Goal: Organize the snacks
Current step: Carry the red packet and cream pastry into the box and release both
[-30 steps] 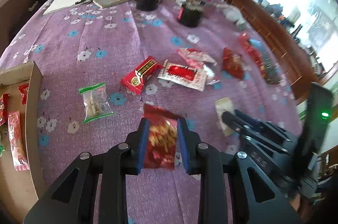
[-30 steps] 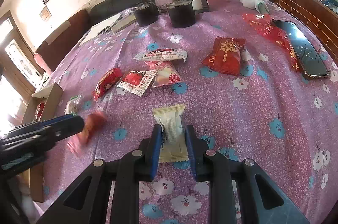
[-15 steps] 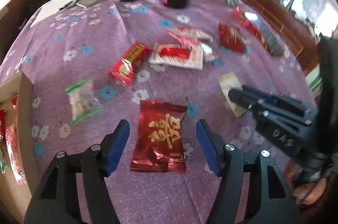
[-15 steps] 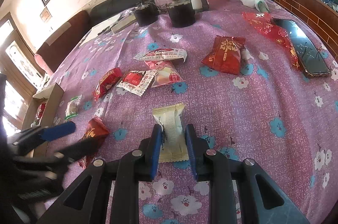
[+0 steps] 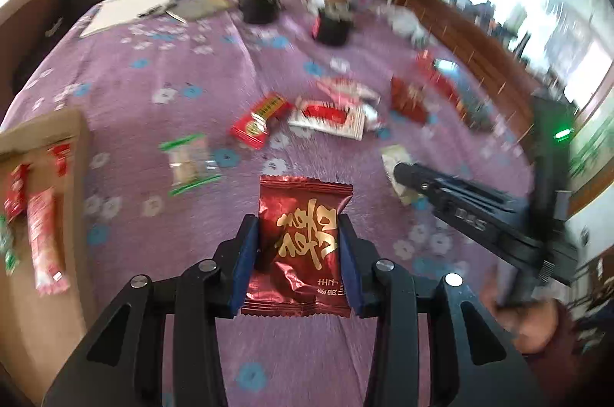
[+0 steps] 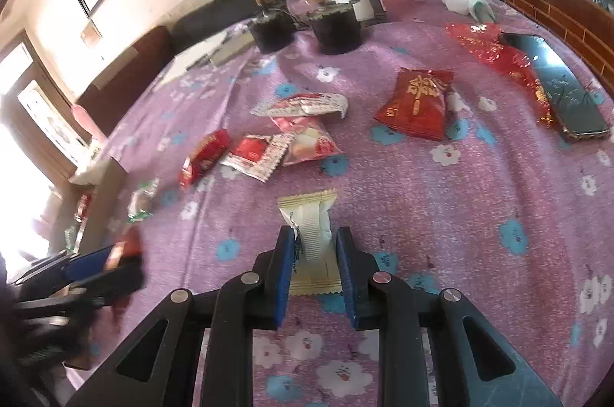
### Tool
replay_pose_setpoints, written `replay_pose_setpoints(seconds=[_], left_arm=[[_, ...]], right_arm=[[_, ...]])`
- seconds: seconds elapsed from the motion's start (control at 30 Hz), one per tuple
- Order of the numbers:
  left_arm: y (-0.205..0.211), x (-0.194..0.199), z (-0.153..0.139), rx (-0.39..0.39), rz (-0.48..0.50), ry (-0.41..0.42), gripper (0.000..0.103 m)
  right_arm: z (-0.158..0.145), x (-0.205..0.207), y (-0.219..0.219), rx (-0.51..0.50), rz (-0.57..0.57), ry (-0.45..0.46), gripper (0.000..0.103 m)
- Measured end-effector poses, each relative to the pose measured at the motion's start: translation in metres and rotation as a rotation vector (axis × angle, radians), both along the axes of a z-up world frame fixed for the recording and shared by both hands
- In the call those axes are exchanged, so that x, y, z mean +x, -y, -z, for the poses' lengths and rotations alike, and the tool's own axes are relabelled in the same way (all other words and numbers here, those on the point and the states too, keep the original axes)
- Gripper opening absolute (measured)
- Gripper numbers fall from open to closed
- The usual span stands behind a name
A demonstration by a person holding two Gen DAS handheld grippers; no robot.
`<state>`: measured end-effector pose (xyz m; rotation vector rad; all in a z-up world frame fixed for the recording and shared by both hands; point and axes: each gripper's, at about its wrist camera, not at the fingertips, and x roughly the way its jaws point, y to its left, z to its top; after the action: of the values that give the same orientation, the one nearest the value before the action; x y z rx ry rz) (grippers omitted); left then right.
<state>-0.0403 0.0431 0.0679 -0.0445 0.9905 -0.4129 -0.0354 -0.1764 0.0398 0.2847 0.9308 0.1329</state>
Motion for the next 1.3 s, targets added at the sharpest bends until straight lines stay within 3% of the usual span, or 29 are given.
replay_pose_setpoints(seconds=[0.17, 0.27, 0.4, 0.53, 0.73, 0.9, 0.97, 1.07, 1.1, 1.17, 1.3], left_arm=[[-0.072, -0.027, -0.029, -0.054, -0.091, 0.036, 0.038], [-0.117, -0.034, -0.035, -0.016, -0.169, 0.050, 0.038], [-0.189, -0.033, -0.028, 0.013, -0.322, 0.028, 0.038], [-0.235, -0.023, -0.008, 0.022, -0.417, -0.019, 0.038], [-0.258, -0.005, 0.017, 0.014, -0.463, -0.074, 0.038], [-0.267, 0.013, 0.035, 0.028, -0.494, -0.133, 0.039], [-0.270, 0.015, 0.036, 0.046, -0.513, -0.132, 0.040], [-0.274, 0.013, 0.035, 0.007, -0.519, -0.134, 0.041], [-0.276, 0.011, 0.033, 0.002, -0.524, -0.131, 0.043], [-0.281, 0.008, 0.032, -0.009, -0.535, -0.129, 0.056], [-0.291, 0.000, 0.026, -0.086, -0.560, -0.135, 0.056]], right_arm=[[-0.017, -0.008, -0.008, -0.004, -0.013, 0.085, 0.023], [-0.034, -0.014, -0.032, -0.003, -0.064, 0.108, 0.023], [-0.052, -0.018, -0.080, 0.019, -0.180, 0.107, 0.023], [-0.064, -0.017, -0.147, 0.013, -0.315, 0.100, 0.023], [-0.063, -0.017, -0.249, 0.054, -0.524, 0.034, 0.023], [-0.035, -0.015, -0.317, 0.012, -0.631, -0.044, 0.022], [-0.022, -0.014, -0.332, 0.008, -0.647, -0.082, 0.022], [-0.008, -0.012, -0.346, 0.004, -0.665, -0.108, 0.023], [-0.007, -0.014, -0.348, -0.002, -0.671, -0.104, 0.024], [-0.008, -0.015, -0.352, -0.016, -0.678, -0.084, 0.026], [-0.016, -0.019, -0.352, -0.019, -0.682, -0.041, 0.035]])
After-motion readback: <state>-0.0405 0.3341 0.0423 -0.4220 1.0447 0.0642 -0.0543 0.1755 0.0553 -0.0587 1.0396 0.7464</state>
